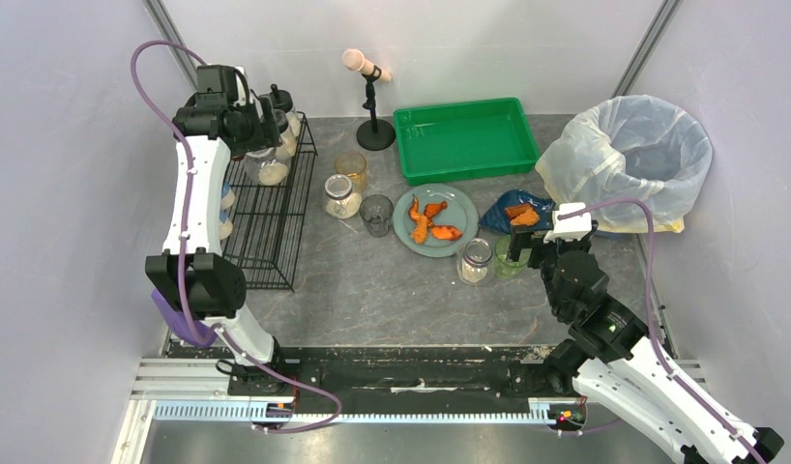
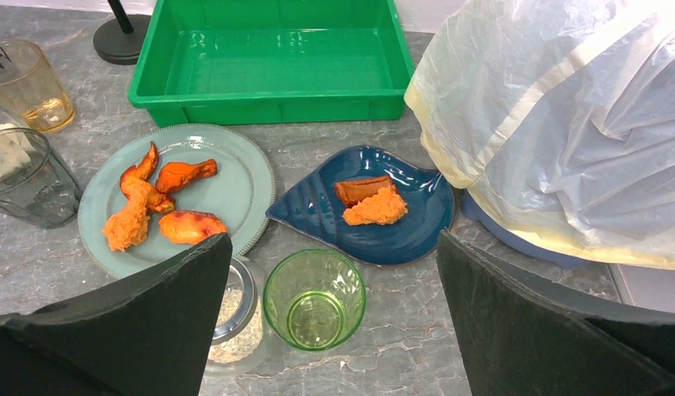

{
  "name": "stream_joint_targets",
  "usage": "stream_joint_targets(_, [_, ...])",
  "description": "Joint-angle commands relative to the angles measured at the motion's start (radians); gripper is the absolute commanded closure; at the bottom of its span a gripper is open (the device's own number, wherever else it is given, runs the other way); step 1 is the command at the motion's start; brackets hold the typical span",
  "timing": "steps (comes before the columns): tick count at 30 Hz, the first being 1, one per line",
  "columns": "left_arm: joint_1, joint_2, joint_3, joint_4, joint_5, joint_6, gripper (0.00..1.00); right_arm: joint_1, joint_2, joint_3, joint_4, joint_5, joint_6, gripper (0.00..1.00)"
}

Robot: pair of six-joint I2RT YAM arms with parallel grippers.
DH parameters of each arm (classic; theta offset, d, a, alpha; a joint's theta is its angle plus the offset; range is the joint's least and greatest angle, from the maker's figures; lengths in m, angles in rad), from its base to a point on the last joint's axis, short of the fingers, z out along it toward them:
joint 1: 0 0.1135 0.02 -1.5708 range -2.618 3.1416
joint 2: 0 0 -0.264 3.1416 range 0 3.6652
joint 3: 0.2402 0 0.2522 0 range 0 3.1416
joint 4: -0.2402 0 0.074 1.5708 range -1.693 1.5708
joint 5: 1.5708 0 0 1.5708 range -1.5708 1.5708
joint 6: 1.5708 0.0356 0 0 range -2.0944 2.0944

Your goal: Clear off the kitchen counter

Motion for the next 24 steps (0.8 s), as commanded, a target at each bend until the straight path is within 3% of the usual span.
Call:
stream_joint_targets(1, [-0.004, -0.051, -0.014, 0.007, -0.047, -0.009, 0.14, -0.003, -0.017, -0.006, 0.029, -0.007, 0.005, 0.02])
stream_joint_targets(8, [-0.035, -0.094, -0.026, 0.006, -0.035, 0.014, 0.14, -0.003, -0.025, -0.006, 0.028, -0.009, 0.006, 0.02])
stream_joint_targets(16, [-0.288, -0.158, -0.136, 0.059, -0.064, 0.233, 0.13, -0.002, -0.027, -0.012, 0.027, -0.012, 0.012, 0.02])
stream_joint_targets(24, [-0.362, -0.125, -0.230, 0.126, -0.006, 0.167, 0.13, -0.002, -0.030, -0.007, 0.015, 0.002, 0.012, 0.02])
